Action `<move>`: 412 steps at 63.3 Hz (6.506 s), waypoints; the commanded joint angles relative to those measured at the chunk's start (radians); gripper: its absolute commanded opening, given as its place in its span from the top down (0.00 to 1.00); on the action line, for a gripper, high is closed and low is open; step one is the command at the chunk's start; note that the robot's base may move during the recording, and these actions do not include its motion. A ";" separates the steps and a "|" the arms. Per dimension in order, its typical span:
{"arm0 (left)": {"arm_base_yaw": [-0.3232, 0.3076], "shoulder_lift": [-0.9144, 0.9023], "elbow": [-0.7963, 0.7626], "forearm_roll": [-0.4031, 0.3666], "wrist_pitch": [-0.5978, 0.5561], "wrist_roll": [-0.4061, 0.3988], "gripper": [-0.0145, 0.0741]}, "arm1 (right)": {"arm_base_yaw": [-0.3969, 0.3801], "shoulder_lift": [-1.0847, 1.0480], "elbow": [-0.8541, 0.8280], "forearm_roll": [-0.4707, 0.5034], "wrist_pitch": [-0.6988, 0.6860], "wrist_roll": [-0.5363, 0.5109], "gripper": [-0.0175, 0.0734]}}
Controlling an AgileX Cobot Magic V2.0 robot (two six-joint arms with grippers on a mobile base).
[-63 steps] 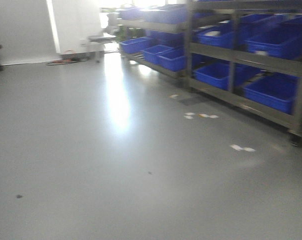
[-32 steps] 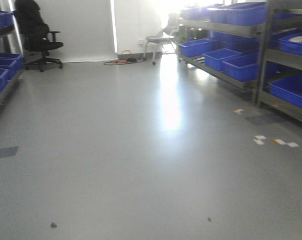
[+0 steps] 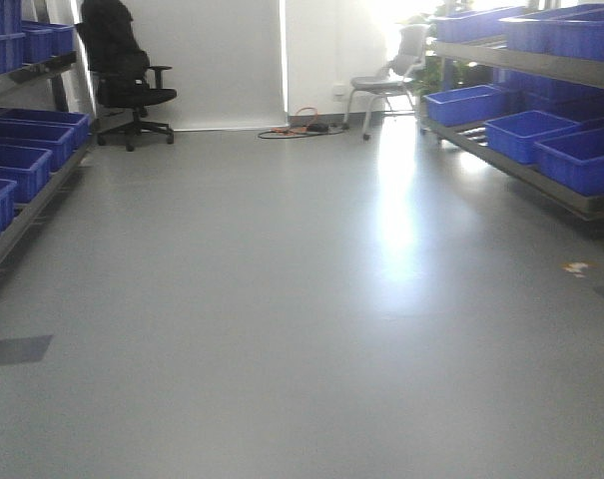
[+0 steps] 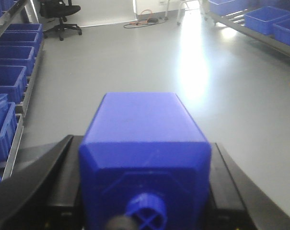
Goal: Pick and sort blue part to right shelf
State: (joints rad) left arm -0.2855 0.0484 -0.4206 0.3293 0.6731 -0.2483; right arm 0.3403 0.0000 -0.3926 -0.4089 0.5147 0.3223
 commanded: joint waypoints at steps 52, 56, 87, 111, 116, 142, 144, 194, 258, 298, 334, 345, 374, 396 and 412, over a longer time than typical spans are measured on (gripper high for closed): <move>0.001 0.020 -0.028 0.008 -0.083 -0.008 0.48 | -0.005 0.023 -0.029 -0.027 -0.094 -0.008 0.54; 0.001 0.020 -0.028 0.008 -0.083 -0.008 0.48 | -0.005 0.023 -0.029 -0.027 -0.094 -0.008 0.54; -0.001 0.020 -0.028 0.008 -0.083 -0.008 0.48 | -0.005 0.023 -0.029 -0.027 -0.094 -0.008 0.54; -0.001 0.020 -0.028 0.008 -0.083 -0.008 0.48 | -0.005 0.023 -0.029 -0.027 -0.094 -0.008 0.54; -0.001 0.020 -0.028 0.008 -0.083 -0.008 0.48 | -0.005 0.023 -0.029 -0.027 -0.094 -0.008 0.54; 0.002 0.020 -0.028 0.008 -0.083 -0.008 0.48 | -0.005 0.023 -0.029 -0.027 -0.094 -0.008 0.54; 0.002 0.020 -0.028 0.008 -0.083 -0.008 0.48 | -0.005 0.023 -0.029 -0.027 -0.094 -0.008 0.54; 0.002 0.020 -0.028 0.008 -0.083 -0.008 0.48 | -0.005 0.023 -0.029 -0.027 -0.094 -0.008 0.54; 0.002 0.020 -0.028 0.008 -0.083 -0.008 0.48 | -0.005 0.023 -0.029 -0.027 -0.094 -0.008 0.54; 0.002 0.399 -0.308 -0.110 -0.090 0.041 0.48 | -0.005 0.023 -0.029 -0.027 -0.094 -0.008 0.54; 0.002 1.406 -0.902 -0.298 -0.104 0.164 0.48 | -0.005 0.023 -0.029 -0.027 -0.094 -0.008 0.54; 0.002 1.667 -1.082 -0.306 -0.025 0.164 0.48 | -0.005 0.023 -0.029 -0.027 -0.094 -0.008 0.54; 0.002 1.976 -1.326 -0.306 0.156 0.164 0.48 | -0.005 0.023 -0.029 -0.027 -0.094 -0.008 0.54; 0.002 1.974 -1.326 -0.308 0.185 0.164 0.09 | -0.005 0.023 -0.029 -0.027 -0.094 -0.008 0.54; 0.000 1.895 -1.326 -0.329 0.181 0.164 0.11 | -0.005 0.023 -0.029 -0.027 -0.094 -0.008 0.54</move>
State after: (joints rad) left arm -0.2855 2.0586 -1.7200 0.0122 0.8888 -0.0830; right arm 0.3403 0.0000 -0.3926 -0.4106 0.5147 0.3219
